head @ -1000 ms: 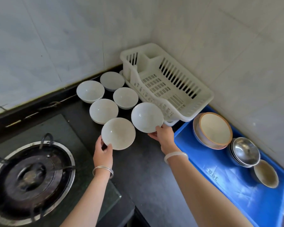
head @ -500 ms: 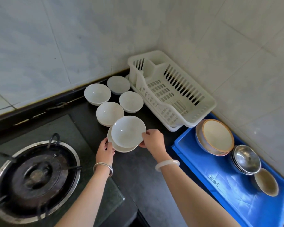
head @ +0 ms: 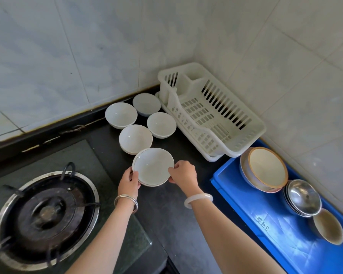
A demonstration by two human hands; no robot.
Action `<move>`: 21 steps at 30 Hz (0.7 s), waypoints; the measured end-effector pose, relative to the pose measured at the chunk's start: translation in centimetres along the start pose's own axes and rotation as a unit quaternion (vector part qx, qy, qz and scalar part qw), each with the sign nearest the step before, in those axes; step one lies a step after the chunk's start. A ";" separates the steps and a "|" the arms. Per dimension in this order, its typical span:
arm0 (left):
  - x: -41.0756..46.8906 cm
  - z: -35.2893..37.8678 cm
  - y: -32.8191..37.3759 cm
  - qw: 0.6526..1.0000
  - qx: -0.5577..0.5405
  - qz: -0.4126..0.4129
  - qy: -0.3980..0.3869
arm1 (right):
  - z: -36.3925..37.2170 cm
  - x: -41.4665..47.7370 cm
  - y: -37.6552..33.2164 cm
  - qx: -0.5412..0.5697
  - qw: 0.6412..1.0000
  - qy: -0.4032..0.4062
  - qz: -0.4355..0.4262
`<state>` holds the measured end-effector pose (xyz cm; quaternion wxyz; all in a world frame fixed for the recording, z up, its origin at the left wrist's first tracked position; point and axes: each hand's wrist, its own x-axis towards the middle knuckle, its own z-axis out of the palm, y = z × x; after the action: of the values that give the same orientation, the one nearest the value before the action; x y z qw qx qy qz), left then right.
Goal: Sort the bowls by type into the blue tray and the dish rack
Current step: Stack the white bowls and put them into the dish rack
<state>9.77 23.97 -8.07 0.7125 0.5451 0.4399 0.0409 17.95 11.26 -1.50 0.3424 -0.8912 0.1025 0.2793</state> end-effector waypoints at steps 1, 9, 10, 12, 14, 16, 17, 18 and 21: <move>0.1 0.0 0.1 1.000 0.002 -0.003 -0.001 | 0.1 0.3 0.2 0.006 1.000 -0.002 0.003; 0.8 -0.5 0.9 1.000 -0.012 -0.016 -0.011 | 0.1 1.5 1.4 0.135 0.981 -0.120 0.076; 0.9 -0.5 1.1 0.999 -0.023 -0.028 -0.009 | 0.1 1.5 1.5 0.164 0.972 -0.146 0.078; 0.9 -0.4 1.3 0.998 -0.035 -0.045 -0.006 | 0.1 1.5 1.8 0.216 0.957 -0.178 0.075; 0.8 -0.3 1.4 0.998 -0.030 -0.049 -0.003 | 0.3 1.4 2.1 0.258 0.946 -0.185 0.066; 0.6 -0.2 1.4 0.999 -0.012 -0.040 0.008 | 0.4 1.3 2.4 0.297 0.935 -0.182 0.063; 0.5 -0.2 1.5 0.999 -0.001 -0.033 0.015 | 0.5 1.3 2.6 0.313 0.930 -0.181 0.064; 0.4 -0.2 1.6 0.999 0.009 -0.024 0.022 | 0.4 1.2 2.7 0.325 0.926 -0.179 0.067; -0.1 0.1 2.2 0.999 0.021 0.011 0.033 | -0.7 1.0 2.7 0.356 0.916 -0.173 0.062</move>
<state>10.71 24.73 -6.20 0.6855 0.5629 0.4581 0.0577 18.06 8.80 -3.14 0.6313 -0.6399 0.1899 0.3949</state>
